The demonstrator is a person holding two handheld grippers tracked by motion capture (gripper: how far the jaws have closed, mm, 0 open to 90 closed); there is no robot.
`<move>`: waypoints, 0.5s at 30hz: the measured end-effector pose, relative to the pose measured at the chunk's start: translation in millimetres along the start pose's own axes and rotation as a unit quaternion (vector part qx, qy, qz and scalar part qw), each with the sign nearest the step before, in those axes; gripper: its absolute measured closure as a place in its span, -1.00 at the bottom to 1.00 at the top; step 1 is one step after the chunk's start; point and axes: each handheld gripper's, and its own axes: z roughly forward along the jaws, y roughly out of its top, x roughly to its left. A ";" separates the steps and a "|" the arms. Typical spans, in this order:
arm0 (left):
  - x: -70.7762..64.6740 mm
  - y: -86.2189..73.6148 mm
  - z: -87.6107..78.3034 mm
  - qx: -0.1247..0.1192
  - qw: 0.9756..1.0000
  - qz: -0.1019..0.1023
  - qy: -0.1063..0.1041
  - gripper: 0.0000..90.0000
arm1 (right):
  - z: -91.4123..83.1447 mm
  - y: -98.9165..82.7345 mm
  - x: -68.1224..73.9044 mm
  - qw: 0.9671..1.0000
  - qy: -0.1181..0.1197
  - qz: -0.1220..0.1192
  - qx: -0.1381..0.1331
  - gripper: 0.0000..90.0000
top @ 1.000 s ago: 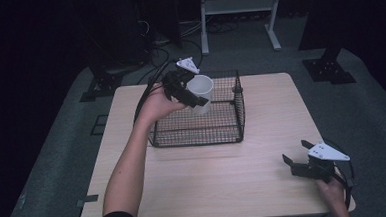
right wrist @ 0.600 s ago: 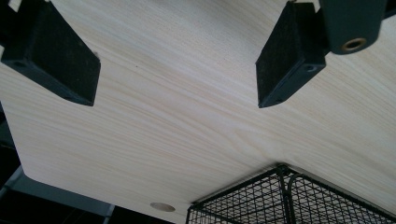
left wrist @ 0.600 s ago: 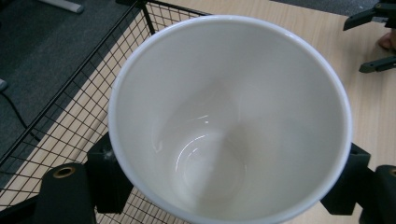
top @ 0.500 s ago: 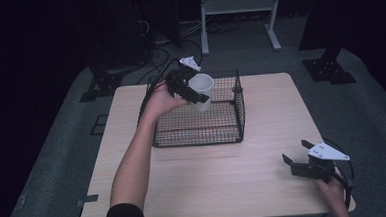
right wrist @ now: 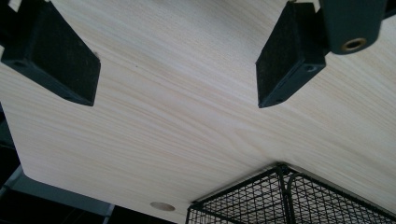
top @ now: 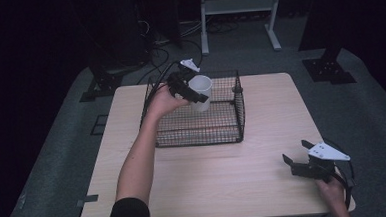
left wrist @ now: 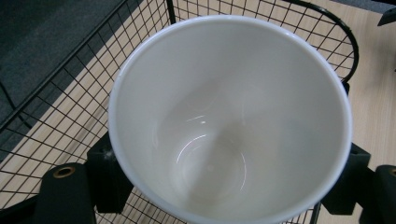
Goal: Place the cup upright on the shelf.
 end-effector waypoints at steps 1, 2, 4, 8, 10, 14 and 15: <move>0.6 -0.6 1.8 0.000 1.000 -0.002 0.000 -0.53 | 0.0 0.0 0.0 1.000 0.000 0.000 0.000 -0.71; 1.4 -1.0 3.6 0.002 1.000 -0.002 -0.002 -0.53 | 0.0 0.0 0.0 1.000 0.000 0.000 0.000 -0.71; 2.2 -1.6 8.2 0.005 1.000 -0.003 -0.004 -0.53 | -0.1 0.0 -0.1 1.000 0.000 0.000 0.000 -0.71; 4.1 -4.0 18.2 0.017 1.000 -0.007 -0.009 -0.53 | -0.1 0.0 -0.2 1.000 0.000 0.000 -0.001 -0.71; 5.1 -5.3 22.6 0.021 1.000 -0.008 -0.011 -0.53 | -0.1 -0.1 -0.1 1.000 0.000 0.001 0.000 -0.71; 6.8 -8.5 28.8 0.018 1.000 -0.013 -0.013 -0.53 | -0.2 -0.1 -0.1 1.000 0.000 0.001 -0.001 -0.71; 7.7 -10.0 31.6 0.022 0.999 -0.017 -0.017 -0.53 | -0.2 -0.1 -0.1 1.000 0.000 0.001 -0.001 -0.71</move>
